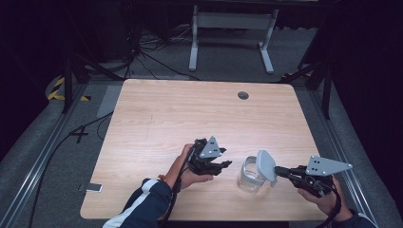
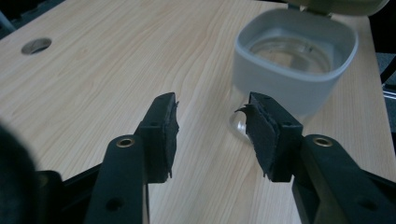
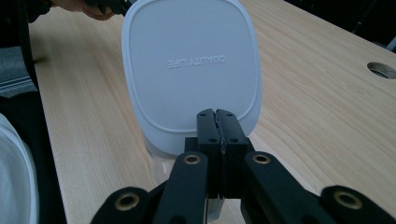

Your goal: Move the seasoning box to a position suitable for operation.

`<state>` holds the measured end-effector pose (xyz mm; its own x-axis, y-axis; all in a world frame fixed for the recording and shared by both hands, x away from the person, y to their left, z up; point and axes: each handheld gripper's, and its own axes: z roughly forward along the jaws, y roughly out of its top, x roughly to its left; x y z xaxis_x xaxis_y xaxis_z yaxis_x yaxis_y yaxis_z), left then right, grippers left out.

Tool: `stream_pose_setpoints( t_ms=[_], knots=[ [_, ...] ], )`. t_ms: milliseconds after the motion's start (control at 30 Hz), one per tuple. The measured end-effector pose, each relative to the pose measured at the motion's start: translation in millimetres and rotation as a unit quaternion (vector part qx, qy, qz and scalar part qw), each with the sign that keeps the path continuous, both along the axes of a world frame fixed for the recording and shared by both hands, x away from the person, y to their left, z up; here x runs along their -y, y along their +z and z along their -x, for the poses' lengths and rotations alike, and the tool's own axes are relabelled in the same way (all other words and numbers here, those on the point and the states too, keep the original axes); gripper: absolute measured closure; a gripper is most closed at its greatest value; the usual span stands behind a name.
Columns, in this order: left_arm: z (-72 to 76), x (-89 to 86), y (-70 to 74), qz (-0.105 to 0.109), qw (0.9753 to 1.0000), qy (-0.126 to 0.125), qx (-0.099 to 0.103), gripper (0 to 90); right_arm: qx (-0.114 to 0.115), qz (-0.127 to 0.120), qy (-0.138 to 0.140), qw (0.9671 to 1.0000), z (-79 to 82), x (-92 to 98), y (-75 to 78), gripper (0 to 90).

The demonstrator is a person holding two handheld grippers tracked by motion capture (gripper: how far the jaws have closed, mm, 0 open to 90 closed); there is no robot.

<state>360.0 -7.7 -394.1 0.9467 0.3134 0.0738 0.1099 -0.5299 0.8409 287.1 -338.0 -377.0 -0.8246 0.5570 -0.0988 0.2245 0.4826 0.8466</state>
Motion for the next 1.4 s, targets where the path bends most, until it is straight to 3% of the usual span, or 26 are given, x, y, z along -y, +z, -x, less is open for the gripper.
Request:
stream_pose_setpoints(
  t_ms=[133, 533, 667, 833, 1067, 1133, 1300, 1400],
  knots=[
    [0.2, 13.1, 3.8, 0.008, 0.9999, -0.011, 0.002, 60.8, 0.000, 0.001, 0.002, 1.0000, -0.2, -0.5, -0.2, 89.8],
    [1.6, 22.4, 13.7, 0.038, 0.9984, -0.042, 0.002, 85.1, -0.003, 0.001, 0.003, 1.0000, -1.5, -0.1, -2.0, 89.8],
    [4.6, 31.6, 16.7, 0.036, 0.9979, -0.054, 0.009, 85.5, -0.005, 0.000, 0.002, 1.0000, -2.0, -0.1, -3.1, 89.8],
    [2.5, 37.8, 19.5, 0.037, 0.9975, -0.060, 0.002, 85.2, -0.009, -0.006, 0.006, 0.9999, -2.7, -0.1, -3.6, 89.8],
    [4.6, 48.6, 31.9, 0.033, 0.9965, -0.074, 0.021, 83.9, -0.010, 0.000, 0.009, 0.9999, -2.8, -1.9, -4.3, 89.7],
    [5.0, 51.3, 33.8, 0.034, 0.9967, -0.072, 0.015, 83.7, -0.010, 0.003, 0.010, 0.9999, -2.2, -2.3, -4.4, 89.7],
    [6.6, 59.8, 39.9, 0.031, 0.9958, -0.082, 0.027, 83.2, -0.012, 0.004, 0.009, 0.9999, -2.3, -1.3, -4.9, 89.7],
    [8.2, 65.9, 42.8, 0.034, 0.9956, -0.084, 0.024, 82.9, -0.009, 0.006, 0.008, 0.9999, -2.4, -0.2, -5.1, 89.7]
  ],
)
